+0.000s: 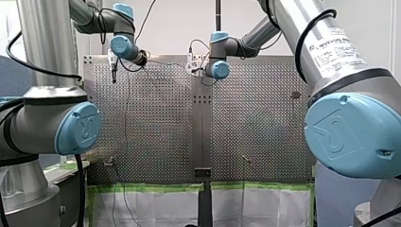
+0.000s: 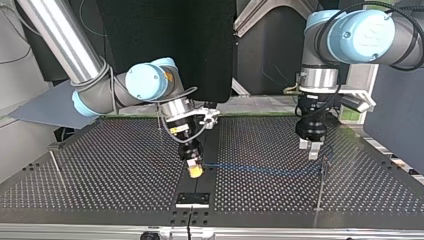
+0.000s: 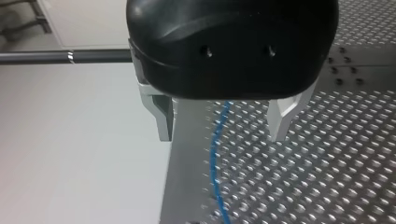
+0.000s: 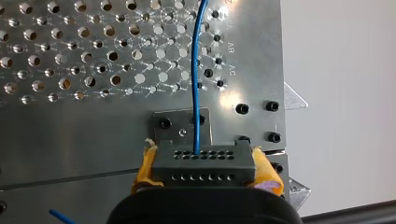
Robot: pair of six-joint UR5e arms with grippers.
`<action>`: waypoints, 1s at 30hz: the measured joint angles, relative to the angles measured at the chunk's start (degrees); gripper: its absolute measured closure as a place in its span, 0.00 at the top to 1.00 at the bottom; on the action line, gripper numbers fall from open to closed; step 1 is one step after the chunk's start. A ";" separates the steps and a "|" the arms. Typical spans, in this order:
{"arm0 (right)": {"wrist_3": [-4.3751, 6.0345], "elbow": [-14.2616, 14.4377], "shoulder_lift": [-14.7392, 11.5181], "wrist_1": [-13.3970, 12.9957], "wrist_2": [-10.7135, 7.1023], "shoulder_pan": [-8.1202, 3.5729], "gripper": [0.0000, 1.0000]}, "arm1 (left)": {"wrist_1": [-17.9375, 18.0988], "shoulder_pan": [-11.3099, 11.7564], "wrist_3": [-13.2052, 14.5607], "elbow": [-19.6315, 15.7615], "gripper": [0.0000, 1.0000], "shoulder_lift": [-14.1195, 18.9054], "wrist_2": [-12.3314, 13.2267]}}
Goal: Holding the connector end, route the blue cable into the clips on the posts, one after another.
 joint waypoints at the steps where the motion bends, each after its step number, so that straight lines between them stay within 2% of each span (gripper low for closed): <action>1: 0.01 -0.01 0.00 -0.01 0.00 -0.01 0.00 | -0.29 -0.15 -0.22 0.48 1.00 -0.25 0.05; 12: -0.43 -0.04 0.10 -0.19 -0.35 0.33 0.00 | -5.91 -2.04 0.20 6.93 1.00 -4.49 0.02; 21: -1.04 -0.24 0.11 -0.06 -1.10 1.42 0.00 | -6.66 -2.99 0.26 12.61 1.00 -6.92 -0.39; 30: -1.24 -1.15 0.06 0.41 -1.23 2.28 0.00 | -8.12 -4.00 1.18 14.12 1.00 -9.48 -0.46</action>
